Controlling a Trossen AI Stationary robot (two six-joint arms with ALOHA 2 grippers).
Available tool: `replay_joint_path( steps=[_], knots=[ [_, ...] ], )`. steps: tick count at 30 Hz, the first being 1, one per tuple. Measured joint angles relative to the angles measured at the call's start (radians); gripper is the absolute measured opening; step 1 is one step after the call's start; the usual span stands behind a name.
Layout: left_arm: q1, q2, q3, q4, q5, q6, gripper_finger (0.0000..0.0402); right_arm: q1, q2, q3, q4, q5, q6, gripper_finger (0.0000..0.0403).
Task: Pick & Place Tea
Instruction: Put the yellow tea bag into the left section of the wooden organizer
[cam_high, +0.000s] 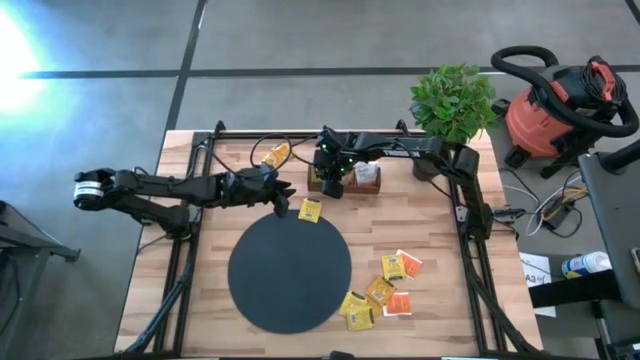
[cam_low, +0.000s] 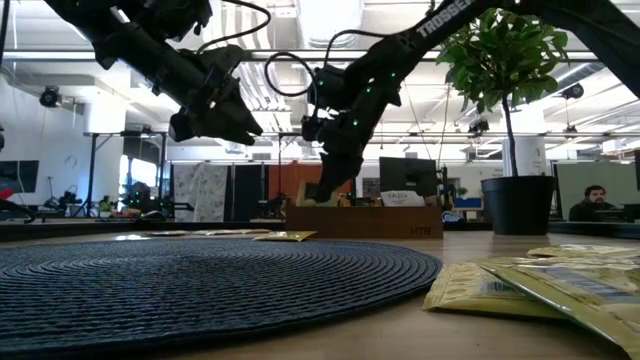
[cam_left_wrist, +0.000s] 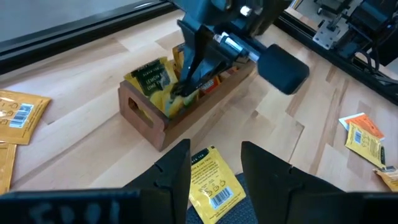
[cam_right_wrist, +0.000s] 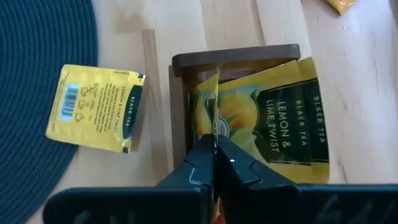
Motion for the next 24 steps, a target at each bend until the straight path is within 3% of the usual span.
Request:
replay_joint_path(
  steps=[8,12,24],
  knots=[
    [0.000,0.000,0.000,-0.019,0.000,-0.016,0.0135,0.004,0.004,0.030,0.003,0.009,-0.035,0.0036],
    [0.000,0.000,0.000,-0.019,0.000,-0.011,0.0135,0.004,0.005,0.027,0.004,0.138,-0.039,0.0049],
    [0.000,0.000,-0.001,-0.020,0.000,0.006,0.0135,0.004,0.005,0.026,0.011,0.145,-0.042,0.0054]
  ],
)
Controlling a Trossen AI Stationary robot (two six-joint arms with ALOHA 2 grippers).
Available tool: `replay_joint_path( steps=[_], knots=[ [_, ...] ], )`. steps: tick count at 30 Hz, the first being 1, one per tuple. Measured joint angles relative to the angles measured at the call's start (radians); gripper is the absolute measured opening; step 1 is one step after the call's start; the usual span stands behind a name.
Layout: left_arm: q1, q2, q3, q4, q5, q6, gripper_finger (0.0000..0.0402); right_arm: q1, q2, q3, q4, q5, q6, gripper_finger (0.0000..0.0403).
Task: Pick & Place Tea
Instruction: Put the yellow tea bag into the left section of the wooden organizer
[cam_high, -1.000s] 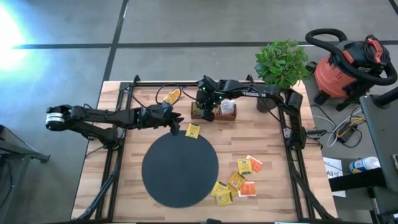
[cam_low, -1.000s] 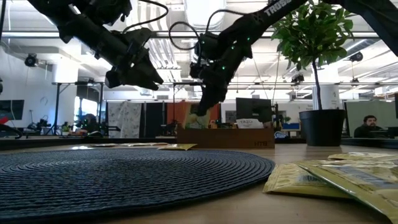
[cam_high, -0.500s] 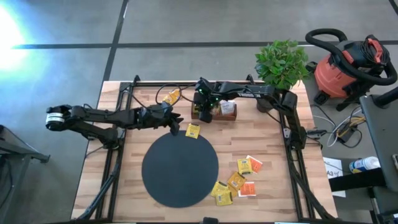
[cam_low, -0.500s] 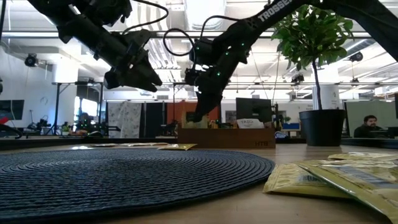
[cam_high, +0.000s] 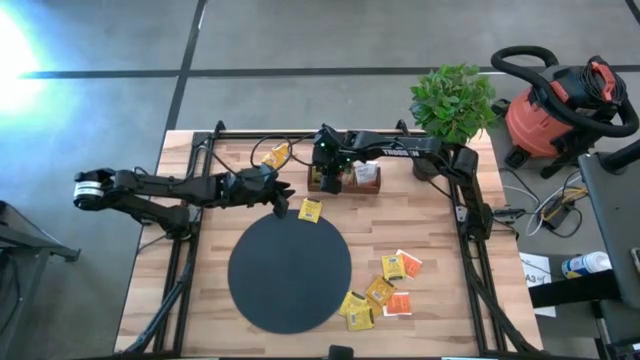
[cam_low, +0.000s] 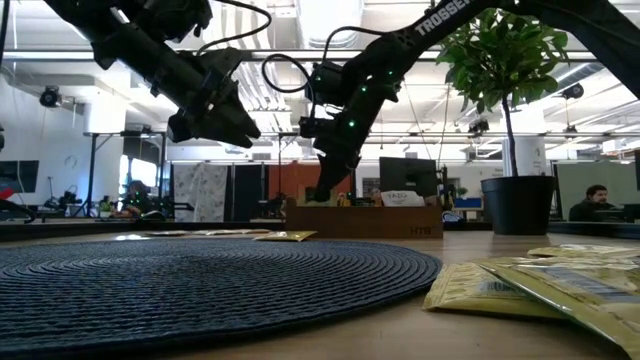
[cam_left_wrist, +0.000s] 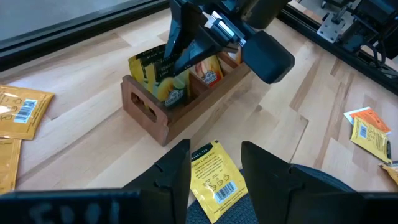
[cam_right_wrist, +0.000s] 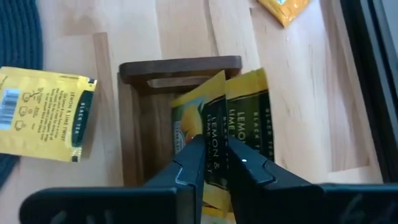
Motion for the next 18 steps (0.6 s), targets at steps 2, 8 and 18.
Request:
replay_joint_path(
  steps=[2,8,18],
  knots=[
    [0.000,0.000,-0.002,0.001,0.000,0.000,0.0135,0.000,0.000,0.000,0.013,0.001,0.000,0.0054],
    [0.000,0.000,-0.026,-0.002,0.000,-0.024,0.0135,0.003,-0.006,0.003,0.045,0.001,0.016,0.0054],
    [0.000,0.000,-0.032,0.000,0.002,-0.053,0.0135,0.004,-0.010,0.053,-0.012,0.004,0.016,0.0054]
  ],
)
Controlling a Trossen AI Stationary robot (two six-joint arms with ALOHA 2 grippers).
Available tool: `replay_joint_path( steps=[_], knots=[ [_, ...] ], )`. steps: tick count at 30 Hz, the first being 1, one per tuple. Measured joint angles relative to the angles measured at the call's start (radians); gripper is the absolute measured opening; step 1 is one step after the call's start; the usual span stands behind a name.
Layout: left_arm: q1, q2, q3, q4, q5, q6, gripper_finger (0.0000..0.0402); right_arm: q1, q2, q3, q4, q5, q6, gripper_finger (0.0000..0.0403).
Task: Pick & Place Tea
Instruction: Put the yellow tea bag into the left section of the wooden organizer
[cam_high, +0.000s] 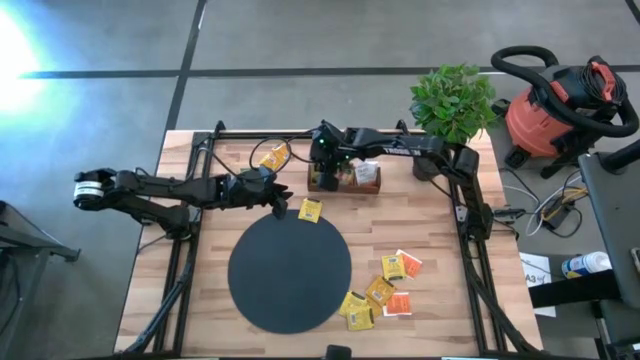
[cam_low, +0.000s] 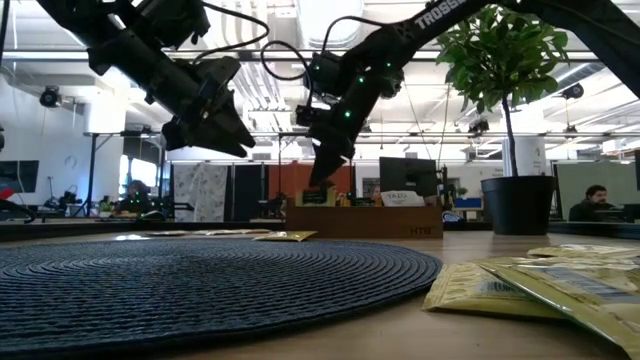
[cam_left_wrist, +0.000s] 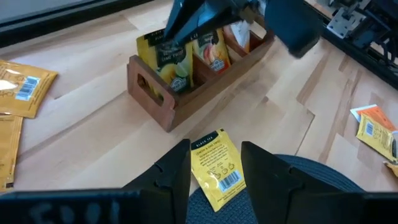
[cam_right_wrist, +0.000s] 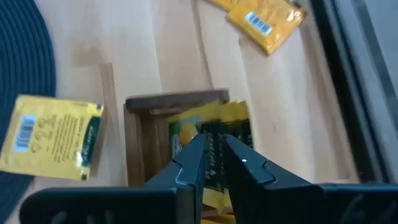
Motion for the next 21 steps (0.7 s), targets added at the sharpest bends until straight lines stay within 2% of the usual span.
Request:
replay_joint_path(
  steps=[5,16,19,21],
  knots=[
    [0.000,0.000,0.000,-0.004,0.051,-0.002,0.0135,0.008,-0.002,0.070,-0.065,0.000,0.001,0.0054],
    [-0.004,-0.040,0.002,-0.078,0.051,-0.079,0.0135,0.025,-0.005,0.210,-0.304,-0.001,-0.006,0.0054],
    [-0.004,-0.093,0.011,-0.107,0.032,-0.080,0.0135,0.045,-0.005,0.229,-0.311,-0.018,-0.017,0.0054],
    [-0.003,-0.135,0.013,-0.154,-0.024,-0.089,0.0135,0.059,-0.006,0.232,-0.308,-0.040,-0.020,0.0054]
  ],
)
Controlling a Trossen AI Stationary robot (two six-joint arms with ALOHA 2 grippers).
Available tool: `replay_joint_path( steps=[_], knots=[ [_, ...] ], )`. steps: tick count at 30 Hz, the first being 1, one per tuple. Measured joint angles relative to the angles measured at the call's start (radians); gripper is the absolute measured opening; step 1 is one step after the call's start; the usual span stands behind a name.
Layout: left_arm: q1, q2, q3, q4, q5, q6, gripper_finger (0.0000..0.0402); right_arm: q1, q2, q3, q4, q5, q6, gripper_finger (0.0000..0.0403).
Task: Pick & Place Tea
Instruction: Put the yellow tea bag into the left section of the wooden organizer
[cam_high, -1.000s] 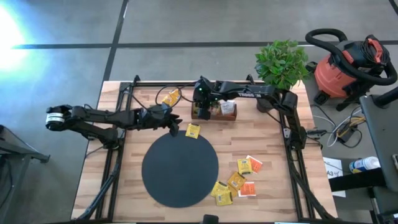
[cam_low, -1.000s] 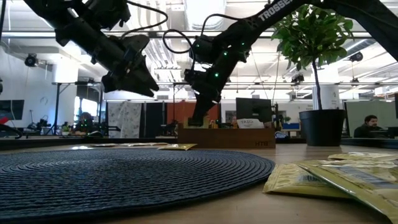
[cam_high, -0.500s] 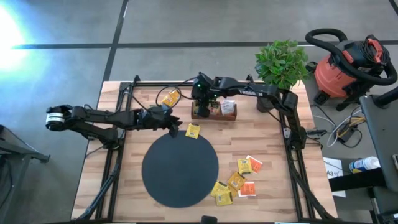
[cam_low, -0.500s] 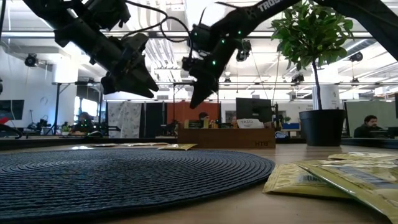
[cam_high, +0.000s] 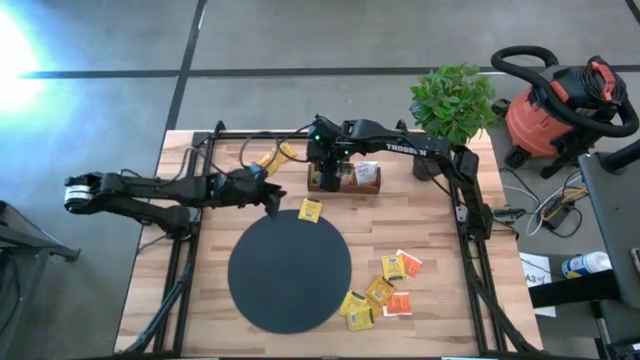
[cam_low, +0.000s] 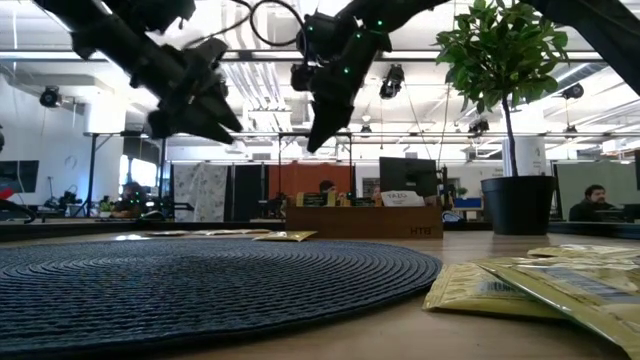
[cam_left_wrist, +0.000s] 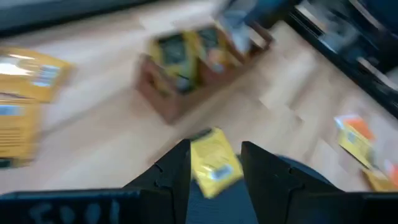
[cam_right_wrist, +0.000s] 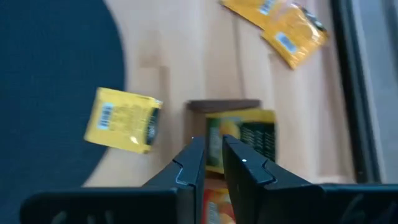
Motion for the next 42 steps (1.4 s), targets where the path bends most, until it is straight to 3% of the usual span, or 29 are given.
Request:
replay_joint_path(
  steps=[6,11,19,22,27,30,34,42],
  knots=[
    [0.017,-0.114,-0.008,-0.280,-0.273,-0.182,0.0135,0.049,0.002,-0.026,0.043,-0.083,0.040,0.0054],
    [0.070,-0.142,-0.042,-0.414,-0.265,-0.292,0.0135,0.095,0.004,-0.049,0.145,-0.117,0.123,0.0054],
    [0.165,-0.077,-0.042,-0.412,-0.234,-0.218,0.0135,0.141,0.004,-0.048,0.237,-0.118,0.256,0.0054],
    [0.271,-0.020,-0.042,-0.399,-0.160,-0.135,0.0135,0.148,0.004,-0.047,0.239,-0.118,0.275,0.0054],
    [0.508,0.092,-0.043,-0.288,0.091,-0.044,0.0135,0.148,0.005,-0.048,0.234,-0.118,0.322,0.0054],
    [0.609,0.160,-0.043,-0.200,0.184,-0.004,0.0135,0.148,0.005,-0.048,0.230,-0.117,0.363,0.0054],
    [0.669,0.228,-0.043,-0.174,0.201,0.019,0.0135,0.148,0.005,-0.048,0.234,-0.117,0.390,0.0054],
    [0.669,0.296,-0.043,-0.193,0.208,0.042,0.0135,0.146,0.028,-0.056,0.350,-0.114,0.521,0.0054]
  ],
)
